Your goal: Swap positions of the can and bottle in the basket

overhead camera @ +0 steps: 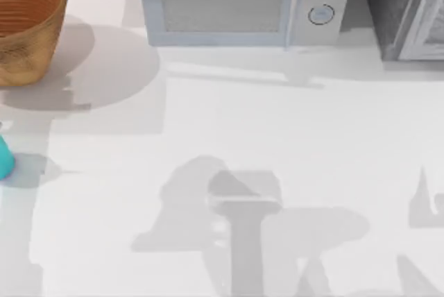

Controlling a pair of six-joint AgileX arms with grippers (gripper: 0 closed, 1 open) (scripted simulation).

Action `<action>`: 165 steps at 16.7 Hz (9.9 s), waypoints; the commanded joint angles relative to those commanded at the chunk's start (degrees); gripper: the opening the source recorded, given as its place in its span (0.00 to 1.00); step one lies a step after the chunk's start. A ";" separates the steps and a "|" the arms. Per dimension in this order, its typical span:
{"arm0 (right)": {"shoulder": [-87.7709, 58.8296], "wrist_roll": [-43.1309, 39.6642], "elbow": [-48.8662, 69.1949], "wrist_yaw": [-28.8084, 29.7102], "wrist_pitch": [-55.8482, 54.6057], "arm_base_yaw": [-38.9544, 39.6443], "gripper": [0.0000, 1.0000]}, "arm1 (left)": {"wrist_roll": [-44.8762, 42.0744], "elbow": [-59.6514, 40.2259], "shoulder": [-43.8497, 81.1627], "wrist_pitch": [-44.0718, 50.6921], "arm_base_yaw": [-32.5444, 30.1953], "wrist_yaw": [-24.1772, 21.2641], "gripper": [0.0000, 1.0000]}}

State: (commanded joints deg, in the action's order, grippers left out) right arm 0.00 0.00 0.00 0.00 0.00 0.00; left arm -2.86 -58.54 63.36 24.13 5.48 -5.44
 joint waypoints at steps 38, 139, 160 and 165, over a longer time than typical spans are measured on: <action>0.00 0.00 0.00 0.00 0.00 0.00 1.00 | 3.68 31.17 -13.11 -60.17 -13.55 -18.03 0.00; 0.00 0.00 0.00 0.00 0.00 0.00 1.00 | 2.86 58.55 -63.36 -24.14 -5.48 5.44 1.00; 0.00 0.00 0.00 0.00 0.00 0.00 1.00 | -0.49 56.09 -2.98 -72.41 4.93 -6.07 1.00; 0.00 0.00 0.00 0.00 0.00 0.00 1.00 | -1.54 55.92 15.68 -85.66 7.77 -9.46 1.00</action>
State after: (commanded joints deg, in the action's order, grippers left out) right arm 0.00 0.00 0.00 0.00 0.00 0.00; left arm -4.40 -2.62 79.04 -61.53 13.25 -14.90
